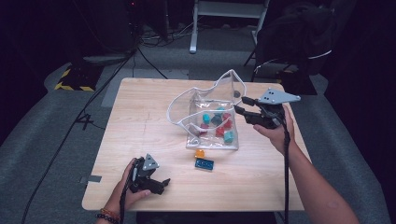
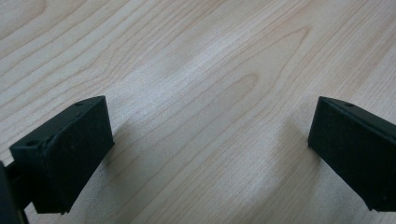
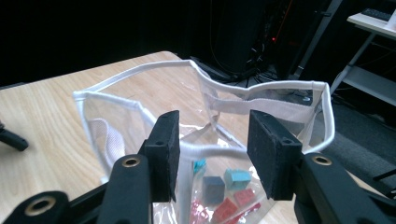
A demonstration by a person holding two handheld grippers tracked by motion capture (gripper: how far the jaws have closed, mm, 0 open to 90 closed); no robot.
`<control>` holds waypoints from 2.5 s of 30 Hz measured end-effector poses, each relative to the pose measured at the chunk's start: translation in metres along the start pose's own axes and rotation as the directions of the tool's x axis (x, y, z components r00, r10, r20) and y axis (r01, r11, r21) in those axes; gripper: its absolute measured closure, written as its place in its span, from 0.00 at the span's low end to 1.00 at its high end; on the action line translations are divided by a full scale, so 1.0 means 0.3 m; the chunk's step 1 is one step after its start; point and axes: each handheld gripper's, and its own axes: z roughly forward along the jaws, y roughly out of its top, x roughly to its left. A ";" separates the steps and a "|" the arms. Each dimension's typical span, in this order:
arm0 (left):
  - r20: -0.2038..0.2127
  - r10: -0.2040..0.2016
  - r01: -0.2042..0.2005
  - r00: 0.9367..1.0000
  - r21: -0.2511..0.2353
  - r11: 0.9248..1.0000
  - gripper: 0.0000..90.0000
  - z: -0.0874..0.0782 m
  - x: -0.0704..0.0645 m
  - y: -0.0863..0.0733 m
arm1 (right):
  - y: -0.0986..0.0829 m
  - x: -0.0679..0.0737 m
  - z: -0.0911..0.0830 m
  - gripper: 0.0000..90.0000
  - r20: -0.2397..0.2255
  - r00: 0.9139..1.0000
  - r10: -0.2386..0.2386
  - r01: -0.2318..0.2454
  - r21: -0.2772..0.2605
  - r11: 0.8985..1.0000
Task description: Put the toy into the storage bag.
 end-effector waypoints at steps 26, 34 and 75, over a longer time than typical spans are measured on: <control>0.000 0.000 0.000 1.000 0.000 1.000 0.00 0.000 0.000 0.000 | -0.222 0.105 -0.090 0.58 -0.110 0.994 -0.020 0.023 0.028 0.999; 0.000 0.000 0.000 1.000 0.000 1.000 0.00 0.000 0.000 0.000 | -0.308 0.184 -0.040 0.52 -0.160 0.987 -0.023 0.036 0.081 0.996; 0.000 0.000 0.000 1.000 0.000 1.000 0.00 0.000 0.000 0.000 | -0.492 0.366 0.314 0.57 -0.330 0.944 -0.011 0.104 0.264 0.959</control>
